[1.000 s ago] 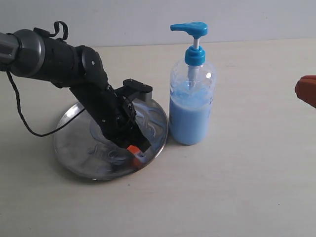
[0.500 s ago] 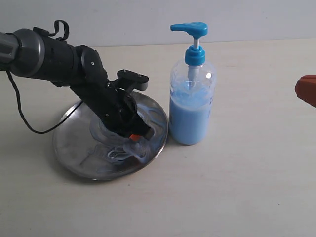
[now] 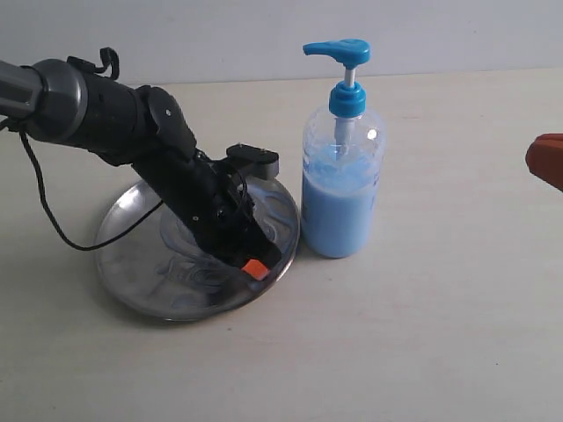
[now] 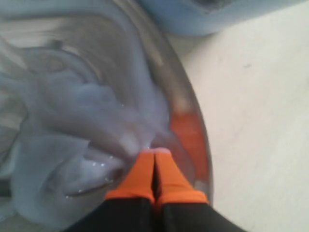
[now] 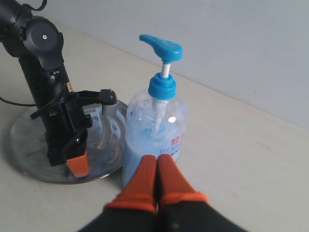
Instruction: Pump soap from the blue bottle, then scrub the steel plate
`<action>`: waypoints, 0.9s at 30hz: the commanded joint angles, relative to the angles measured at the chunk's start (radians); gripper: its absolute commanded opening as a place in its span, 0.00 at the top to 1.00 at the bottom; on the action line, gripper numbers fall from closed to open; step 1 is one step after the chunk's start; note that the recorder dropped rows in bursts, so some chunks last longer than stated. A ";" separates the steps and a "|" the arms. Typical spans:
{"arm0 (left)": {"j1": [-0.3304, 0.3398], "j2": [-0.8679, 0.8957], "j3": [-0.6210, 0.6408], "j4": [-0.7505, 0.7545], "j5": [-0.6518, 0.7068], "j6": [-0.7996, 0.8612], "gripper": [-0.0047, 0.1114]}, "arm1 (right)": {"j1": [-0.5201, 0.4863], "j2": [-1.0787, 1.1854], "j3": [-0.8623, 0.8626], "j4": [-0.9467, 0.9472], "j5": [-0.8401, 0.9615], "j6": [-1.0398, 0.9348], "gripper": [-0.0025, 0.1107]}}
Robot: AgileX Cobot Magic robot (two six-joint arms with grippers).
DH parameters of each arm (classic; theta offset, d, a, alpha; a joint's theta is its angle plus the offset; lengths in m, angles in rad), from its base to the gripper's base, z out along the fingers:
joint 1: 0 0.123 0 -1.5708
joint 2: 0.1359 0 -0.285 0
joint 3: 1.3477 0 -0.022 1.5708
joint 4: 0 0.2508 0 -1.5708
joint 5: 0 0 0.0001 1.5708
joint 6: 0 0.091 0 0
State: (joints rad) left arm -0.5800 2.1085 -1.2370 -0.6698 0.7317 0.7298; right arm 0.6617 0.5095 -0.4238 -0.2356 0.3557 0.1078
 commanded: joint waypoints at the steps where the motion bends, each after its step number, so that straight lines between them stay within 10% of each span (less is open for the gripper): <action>1: 0.001 0.007 0.001 0.195 -0.002 -0.141 0.96 | 0.001 -0.006 0.008 0.000 -0.014 -0.002 0.98; 17: 0.000 0.033 0.001 0.200 -0.197 -0.294 0.96 | 0.001 -0.006 0.008 0.000 -0.016 -0.002 0.98; 27: 0.000 0.038 0.001 0.172 -0.001 -0.127 0.96 | 0.001 -0.006 0.008 0.000 -0.018 -0.002 0.98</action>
State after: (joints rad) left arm -0.5800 2.1118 -1.2533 -0.5662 0.6279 0.5860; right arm 0.6617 0.5095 -0.4238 -0.2356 0.3539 0.1078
